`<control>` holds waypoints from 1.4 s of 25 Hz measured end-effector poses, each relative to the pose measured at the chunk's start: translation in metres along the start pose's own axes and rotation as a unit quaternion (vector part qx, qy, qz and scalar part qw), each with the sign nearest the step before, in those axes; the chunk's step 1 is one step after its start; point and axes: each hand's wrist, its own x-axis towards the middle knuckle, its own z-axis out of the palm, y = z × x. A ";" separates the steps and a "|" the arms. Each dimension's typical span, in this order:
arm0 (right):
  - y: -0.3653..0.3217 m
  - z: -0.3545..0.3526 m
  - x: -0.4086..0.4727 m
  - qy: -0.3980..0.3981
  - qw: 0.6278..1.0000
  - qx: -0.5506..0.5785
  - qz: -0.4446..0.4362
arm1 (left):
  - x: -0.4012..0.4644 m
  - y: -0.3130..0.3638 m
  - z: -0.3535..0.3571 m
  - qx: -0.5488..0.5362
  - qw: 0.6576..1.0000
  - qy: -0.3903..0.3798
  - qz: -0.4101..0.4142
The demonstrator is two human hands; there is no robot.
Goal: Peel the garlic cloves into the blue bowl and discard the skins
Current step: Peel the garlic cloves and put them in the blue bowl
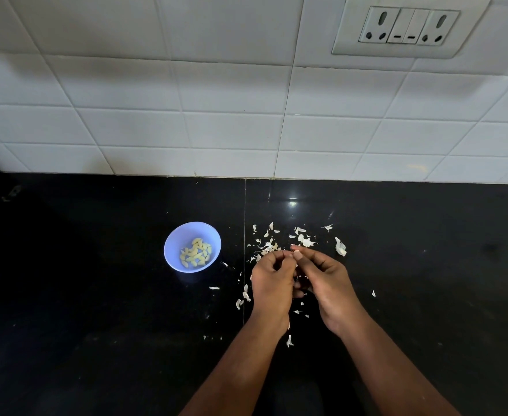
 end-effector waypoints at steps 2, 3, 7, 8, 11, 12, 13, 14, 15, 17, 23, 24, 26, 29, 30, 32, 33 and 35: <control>0.000 0.001 0.001 0.018 1.000 -0.004 -0.016 | -0.001 0.002 0.000 0.014 1.000 -0.006 0.014; 0.000 0.002 0.001 0.024 1.000 0.005 -0.017 | -0.002 0.004 0.000 0.022 1.000 -0.009 0.018; -0.001 0.002 0.004 0.045 0.992 0.121 0.018 | 0.000 0.009 -0.004 0.033 0.998 -0.043 -0.011; -0.002 0.001 0.006 0.054 0.990 0.129 0.016 | 0.000 0.010 -0.005 0.036 0.998 -0.041 -0.024; -0.003 -0.003 0.009 0.055 0.991 0.121 0.006 | 0.004 0.013 -0.011 0.079 0.996 -0.006 -0.047; -0.003 -0.004 0.010 0.053 0.992 0.115 0.008 | 0.005 0.013 -0.013 0.125 0.991 0.004 -0.039; -0.004 -0.004 0.010 0.051 0.992 0.112 0.009 | 0.007 0.012 -0.016 0.178 0.984 0.007 -0.022; -0.004 -0.004 0.009 0.050 0.993 0.111 0.009 | 0.008 0.011 -0.018 0.225 0.974 0.002 -0.001; -0.004 -0.004 0.009 0.051 0.993 0.111 0.007 | 0.010 0.009 -0.021 0.252 0.967 -0.006 0.018; -0.004 -0.005 0.009 0.057 0.992 0.109 0.004 | 0.010 0.007 -0.025 0.278 0.959 -0.010 0.045; -0.010 -0.005 0.009 0.050 0.990 0.128 0.010 | 0.005 0.013 -0.026 0.375 0.921 0.015 0.103; -0.011 -0.005 0.009 0.048 0.990 0.131 0.009 | 0.005 0.015 -0.025 0.375 0.921 0.025 0.107; -0.012 -0.005 0.009 0.045 0.991 0.129 0.003 | 0.001 0.021 -0.020 0.374 0.922 0.044 0.092; -0.013 -0.006 0.009 0.039 0.992 0.123 -0.006 | 0.000 0.021 -0.016 0.411 0.907 0.048 0.076; -0.013 -0.007 0.010 0.036 0.992 0.122 -0.008 | 0.001 0.019 -0.015 0.400 0.913 0.038 0.068; -0.013 -0.008 0.011 0.032 0.992 0.118 -0.008 | 0.002 0.015 -0.014 0.317 0.946 0.009 0.061; -0.013 -0.008 0.011 0.031 0.992 0.118 -0.007 | 0.001 0.014 -0.013 0.249 0.967 -0.001 0.057; -0.012 -0.009 0.011 0.018 0.992 0.124 -0.001 | -0.002 0.017 -0.008 0.111 0.992 -0.035 0.039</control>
